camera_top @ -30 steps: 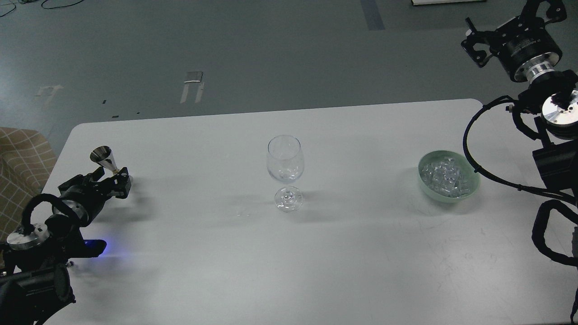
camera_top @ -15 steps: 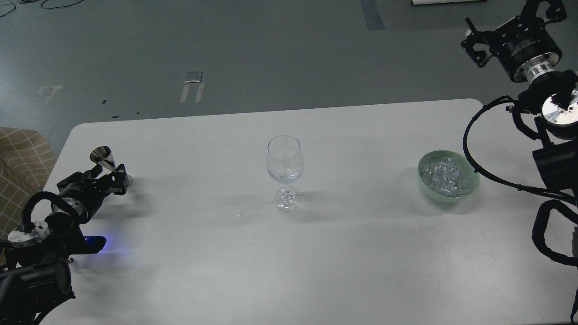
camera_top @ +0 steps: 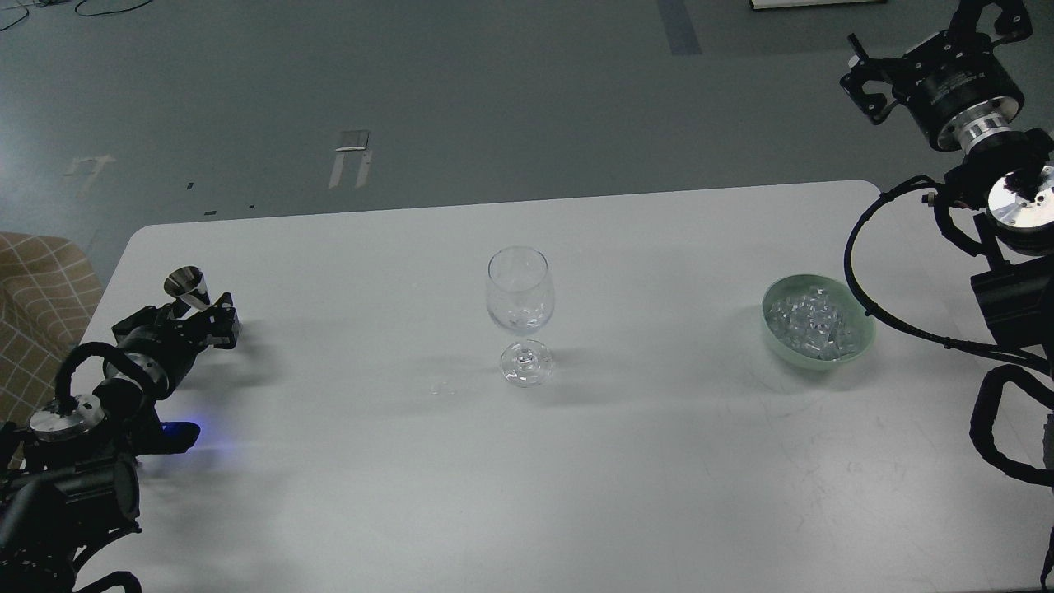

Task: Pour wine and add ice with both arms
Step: 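Close the left gripper around the metal jigger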

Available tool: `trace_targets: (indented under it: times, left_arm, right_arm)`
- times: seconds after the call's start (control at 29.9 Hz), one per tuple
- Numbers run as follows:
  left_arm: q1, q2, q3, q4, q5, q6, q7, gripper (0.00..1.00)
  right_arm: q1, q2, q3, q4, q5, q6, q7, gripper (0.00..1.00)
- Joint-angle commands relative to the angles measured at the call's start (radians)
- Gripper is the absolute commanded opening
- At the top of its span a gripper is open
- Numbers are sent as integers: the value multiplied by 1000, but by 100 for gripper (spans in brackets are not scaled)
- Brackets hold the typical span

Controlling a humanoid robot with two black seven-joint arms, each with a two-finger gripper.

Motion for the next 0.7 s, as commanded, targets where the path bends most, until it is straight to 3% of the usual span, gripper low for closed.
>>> trace_targets:
  times: [0.0, 0.23, 0.47, 0.67]
  left_arm:
    - [-6, -7, 0, 2, 0, 0, -5, 53]
    - [-11, -7, 0, 11, 0, -3, -1, 52]
    - [-11, -8, 2, 11, 0, -36, 2, 37]
    - [-11, -8, 2, 11, 0, -40, 4, 33]
  right_arm:
    - [0, 0, 1, 0, 0, 0, 0, 100]
    - [1, 0, 0, 0, 0, 0, 0, 100]
    - [1, 0, 0, 0, 0, 0, -1, 100]
    - [1, 0, 0, 0, 0, 0, -1, 100]
